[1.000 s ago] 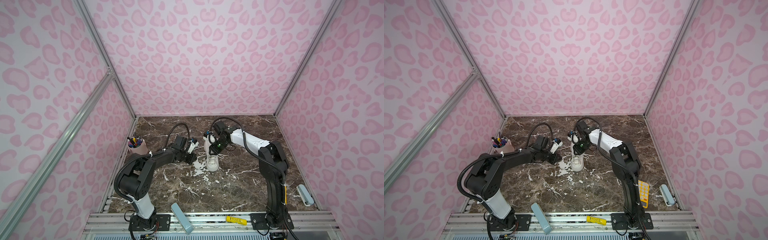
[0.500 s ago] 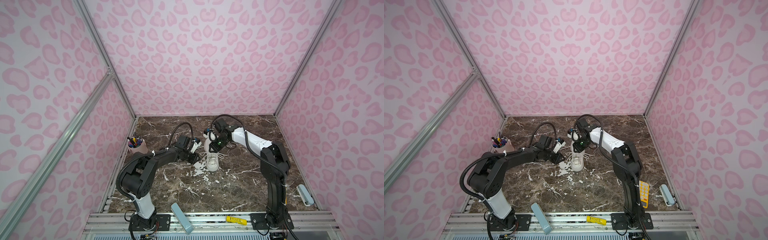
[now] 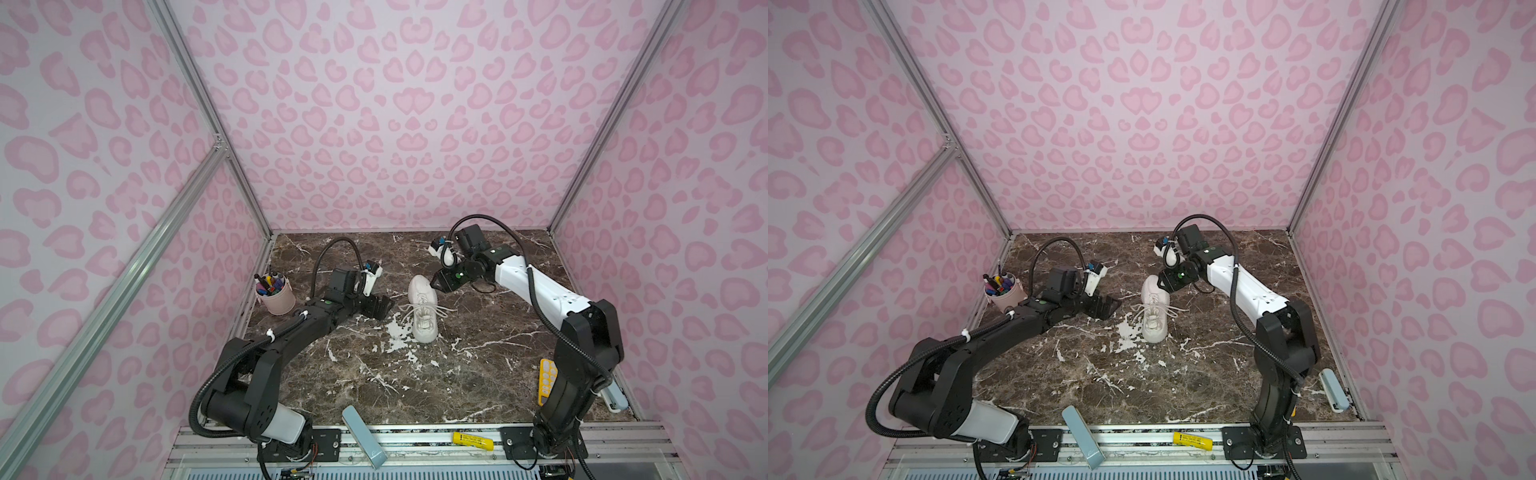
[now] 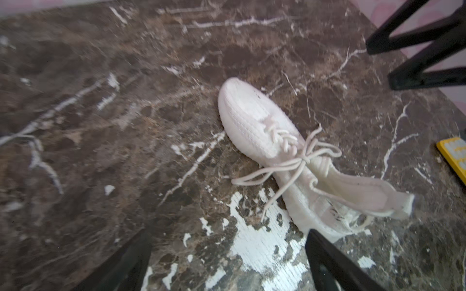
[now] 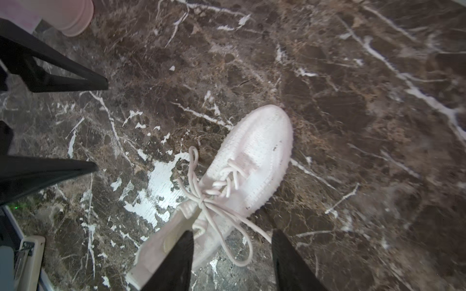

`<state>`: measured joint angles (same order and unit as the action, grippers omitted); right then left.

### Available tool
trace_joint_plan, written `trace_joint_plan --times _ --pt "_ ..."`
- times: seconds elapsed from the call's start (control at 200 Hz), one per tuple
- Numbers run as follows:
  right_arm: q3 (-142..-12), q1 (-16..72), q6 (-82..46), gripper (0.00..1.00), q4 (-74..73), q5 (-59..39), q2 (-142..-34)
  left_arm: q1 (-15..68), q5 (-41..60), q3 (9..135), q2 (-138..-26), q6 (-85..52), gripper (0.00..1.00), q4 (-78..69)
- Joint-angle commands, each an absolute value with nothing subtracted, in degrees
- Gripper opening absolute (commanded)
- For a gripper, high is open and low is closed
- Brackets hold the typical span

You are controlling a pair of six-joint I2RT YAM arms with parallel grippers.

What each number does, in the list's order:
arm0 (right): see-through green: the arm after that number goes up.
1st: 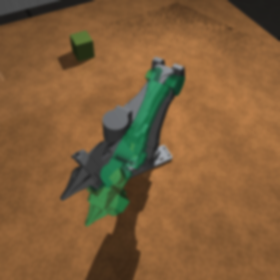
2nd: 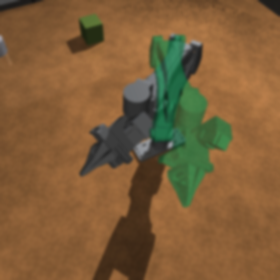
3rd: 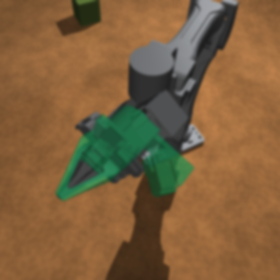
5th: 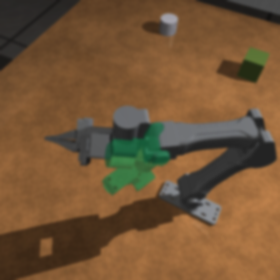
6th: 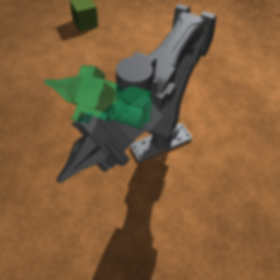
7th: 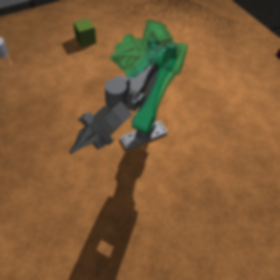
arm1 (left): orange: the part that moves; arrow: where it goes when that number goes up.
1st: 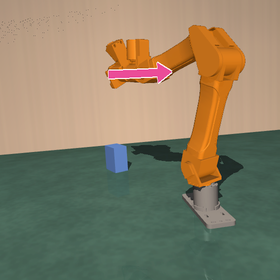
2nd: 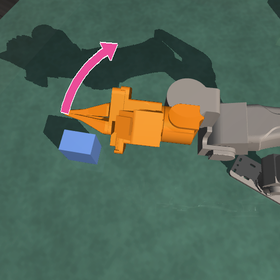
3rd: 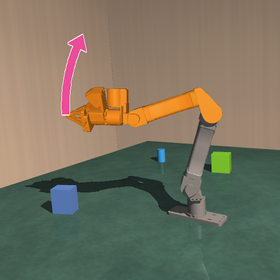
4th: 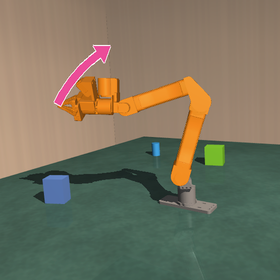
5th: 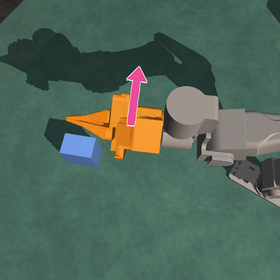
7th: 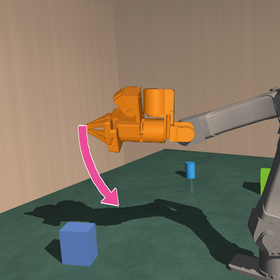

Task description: Tie the shoes

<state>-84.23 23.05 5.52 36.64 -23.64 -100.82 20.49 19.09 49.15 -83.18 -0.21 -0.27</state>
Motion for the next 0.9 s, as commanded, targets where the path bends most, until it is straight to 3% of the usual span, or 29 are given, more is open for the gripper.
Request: trace_joint_plan --times 0.0,0.04,0.09,0.115,0.295,0.465,0.7,0.895 --pt "-79.01 19.45 2.37 0.75 29.72 -22.90 -97.18 18.88 17.19 47.53 -78.74 -0.24 0.97 -7.30" --pt "-77.01 17.75 1.93 0.80 28.21 -22.67 -95.38 18.32 16.08 46.70 -76.80 0.00 0.97 -8.61" --pt "-74.71 15.73 1.43 0.97 26.58 -21.88 -93.25 17.56 13.18 45.47 -74.64 -0.57 0.97 -10.36" --pt "-73.58 14.83 1.30 0.98 25.74 -21.32 -92.22 17.30 11.42 44.82 -73.58 -1.04 0.97 -11.36" --pt "-63.22 9.11 -1.26 0.98 17.06 -15.73 -84.10 14.98 -3.59 38.72 -67.34 -6.48 0.97 -20.03" --pt "-45.95 6.27 -7.94 0.98 -2.35 -1.51 -73.90 10.26 -12.81 34.94 -65.59 -7.98 0.97 -24.40" --pt "-29.25 6.11 -9.31 0.98 -21.43 18.51 -69.67 5.45 -16.04 29.73 -66.03 -7.20 0.97 -33.41" --pt "-23.03 5.29 -4.96 0.98 -34.37 22.63 -72.15 4.92 -19.69 26.87 -70.03 -3.41 0.97 -39.19"
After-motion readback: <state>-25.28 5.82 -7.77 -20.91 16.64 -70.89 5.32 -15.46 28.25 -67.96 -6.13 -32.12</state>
